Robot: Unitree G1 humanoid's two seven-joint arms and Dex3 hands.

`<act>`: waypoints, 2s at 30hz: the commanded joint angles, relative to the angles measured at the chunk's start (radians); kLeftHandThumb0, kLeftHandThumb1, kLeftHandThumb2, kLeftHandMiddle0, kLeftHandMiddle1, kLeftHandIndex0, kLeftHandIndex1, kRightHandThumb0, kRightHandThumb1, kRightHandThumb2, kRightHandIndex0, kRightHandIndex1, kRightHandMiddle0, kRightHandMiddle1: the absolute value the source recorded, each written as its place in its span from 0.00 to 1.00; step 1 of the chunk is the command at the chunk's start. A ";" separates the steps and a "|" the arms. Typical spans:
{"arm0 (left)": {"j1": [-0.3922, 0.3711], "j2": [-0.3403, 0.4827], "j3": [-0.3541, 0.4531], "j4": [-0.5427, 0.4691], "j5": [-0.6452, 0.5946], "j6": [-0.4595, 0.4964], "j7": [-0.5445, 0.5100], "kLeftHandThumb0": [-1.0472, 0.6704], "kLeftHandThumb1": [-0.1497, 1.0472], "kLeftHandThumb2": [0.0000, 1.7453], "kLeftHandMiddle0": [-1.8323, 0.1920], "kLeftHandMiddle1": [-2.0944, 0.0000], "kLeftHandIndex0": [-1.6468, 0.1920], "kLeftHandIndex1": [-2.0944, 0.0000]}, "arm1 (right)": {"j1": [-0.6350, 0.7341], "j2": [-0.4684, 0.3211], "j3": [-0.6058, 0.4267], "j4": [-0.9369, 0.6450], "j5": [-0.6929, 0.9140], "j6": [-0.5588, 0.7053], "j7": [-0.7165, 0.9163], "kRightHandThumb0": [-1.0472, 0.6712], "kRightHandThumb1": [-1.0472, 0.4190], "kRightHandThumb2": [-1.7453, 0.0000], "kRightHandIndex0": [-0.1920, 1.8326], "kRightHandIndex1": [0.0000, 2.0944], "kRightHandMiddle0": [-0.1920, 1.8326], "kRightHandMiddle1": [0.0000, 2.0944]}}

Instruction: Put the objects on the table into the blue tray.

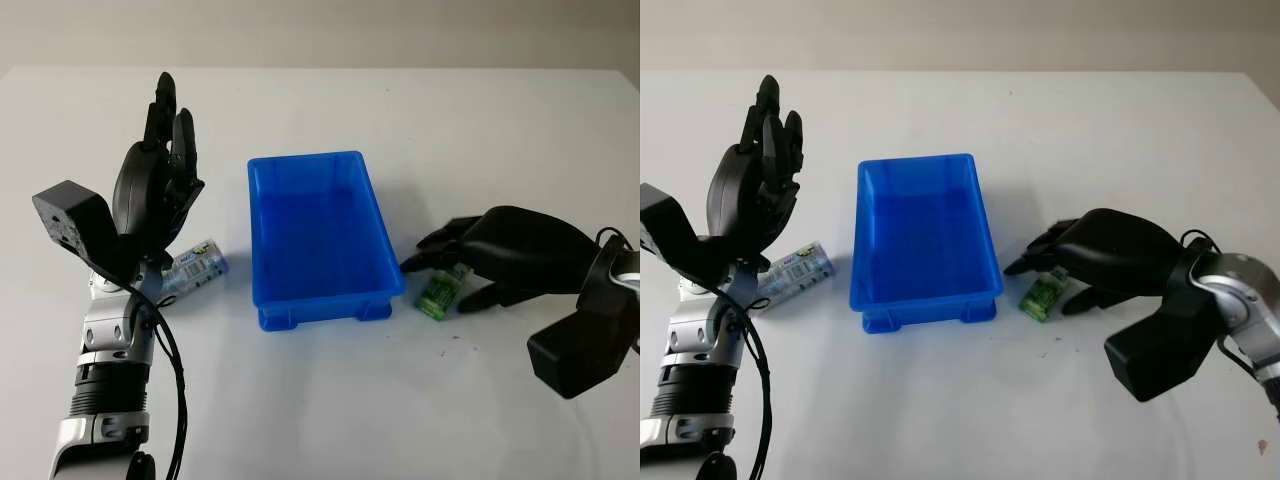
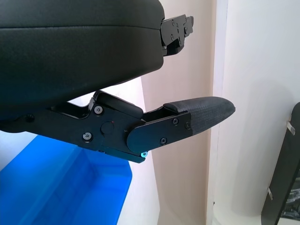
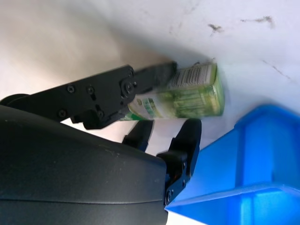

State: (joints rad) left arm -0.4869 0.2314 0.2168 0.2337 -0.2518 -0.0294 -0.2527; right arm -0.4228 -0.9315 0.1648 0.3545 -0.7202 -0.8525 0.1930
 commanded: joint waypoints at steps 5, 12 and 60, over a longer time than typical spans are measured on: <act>-0.010 0.012 0.002 0.001 0.001 0.005 -0.006 0.17 1.00 0.38 1.00 1.00 1.00 1.00 | -0.067 -0.027 0.101 0.160 -0.306 -0.064 -0.410 0.43 0.05 0.97 0.21 0.97 0.20 0.80; -0.015 0.012 0.002 0.011 0.001 0.004 -0.011 0.16 1.00 0.37 1.00 1.00 1.00 1.00 | -0.173 -0.052 0.212 0.335 -0.483 0.025 -0.720 0.30 0.00 0.88 0.50 1.00 0.34 1.00; 0.014 -0.018 -0.018 -0.013 0.028 -0.018 0.044 0.17 1.00 0.37 1.00 1.00 1.00 1.00 | -0.564 0.258 0.289 0.292 -0.097 -0.024 -0.297 0.16 0.00 0.87 0.08 0.40 0.05 0.44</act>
State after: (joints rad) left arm -0.4775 0.2104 0.2005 0.2322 -0.2308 -0.0407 -0.2109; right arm -0.9819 -0.6395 0.4572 0.6769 -0.8517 -0.8889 -0.1700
